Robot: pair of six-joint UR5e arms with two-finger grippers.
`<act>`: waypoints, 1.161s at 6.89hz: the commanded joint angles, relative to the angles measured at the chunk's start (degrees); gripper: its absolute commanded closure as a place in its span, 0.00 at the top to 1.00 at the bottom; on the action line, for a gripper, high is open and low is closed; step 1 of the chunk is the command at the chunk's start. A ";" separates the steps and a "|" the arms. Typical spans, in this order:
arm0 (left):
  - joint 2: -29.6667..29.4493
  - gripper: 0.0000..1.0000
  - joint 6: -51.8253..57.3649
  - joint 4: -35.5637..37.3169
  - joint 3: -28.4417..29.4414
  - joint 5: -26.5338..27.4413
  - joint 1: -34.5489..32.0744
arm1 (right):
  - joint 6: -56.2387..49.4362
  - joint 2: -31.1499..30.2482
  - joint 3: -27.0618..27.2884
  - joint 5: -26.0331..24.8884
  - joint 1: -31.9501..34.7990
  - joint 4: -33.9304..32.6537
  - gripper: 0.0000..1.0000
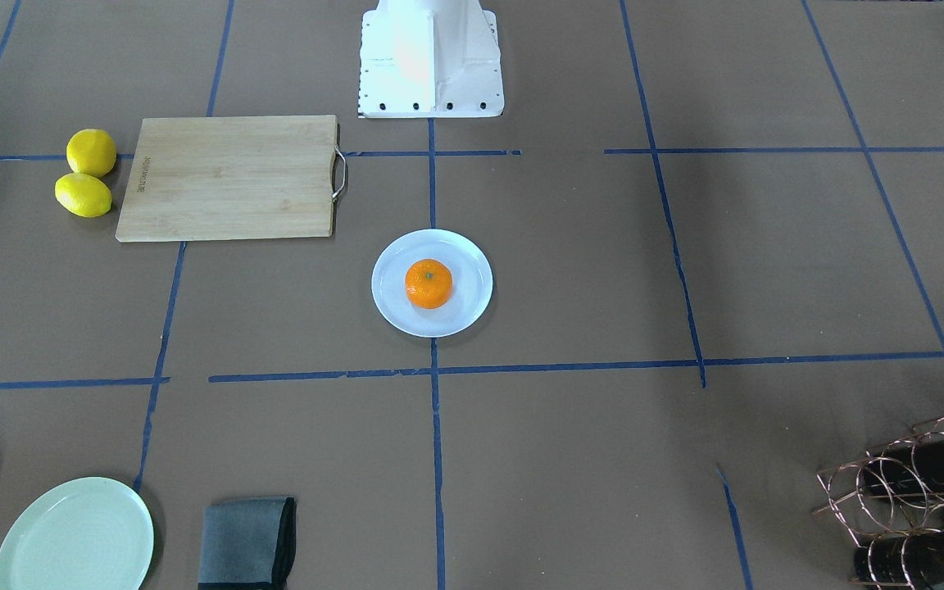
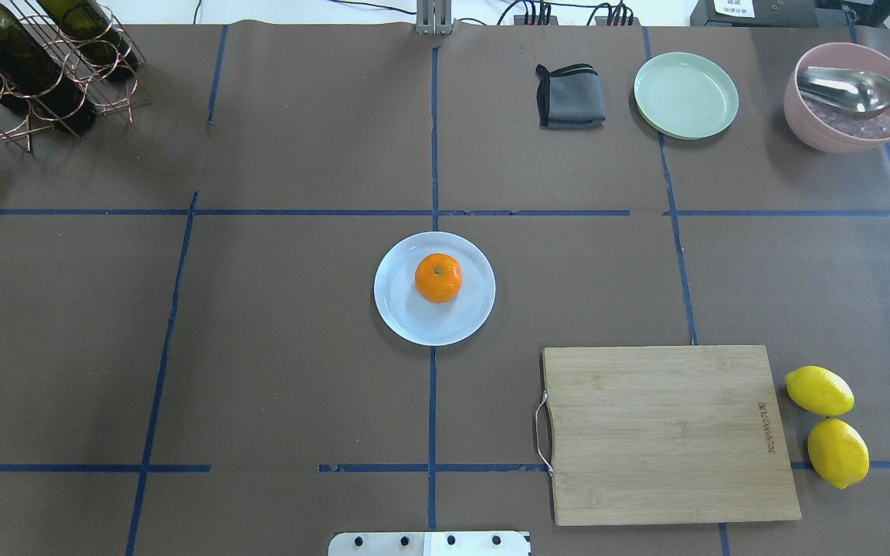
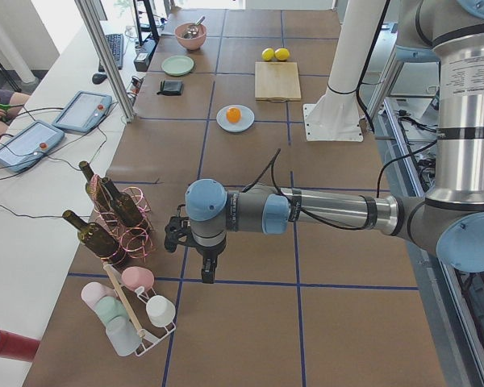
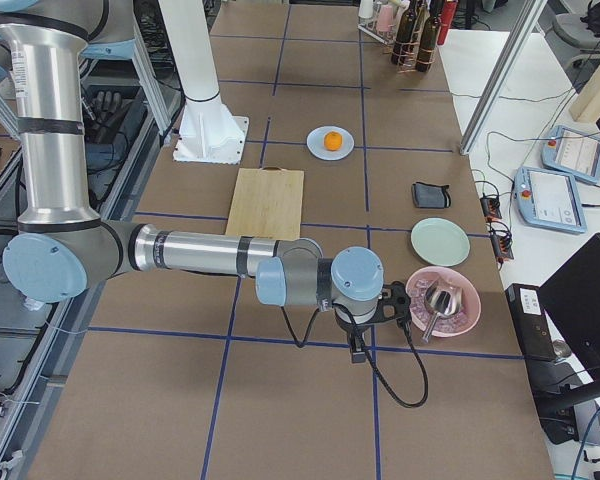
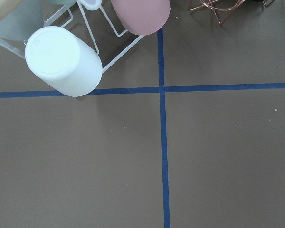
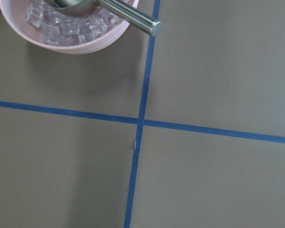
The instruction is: Pick orange to plate
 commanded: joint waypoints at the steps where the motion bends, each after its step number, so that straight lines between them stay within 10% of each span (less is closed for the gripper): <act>1: 0.07 1.00 0.10 0.00 -0.01 0.04 0.00 | 0.03 2.68 0.29 -0.25 -0.21 -10.32 1.00; 8: 0.07 1.00 0.19 0.00 0.25 0.04 0.00 | -0.85 2.17 0.29 -0.52 -0.30 -10.38 1.00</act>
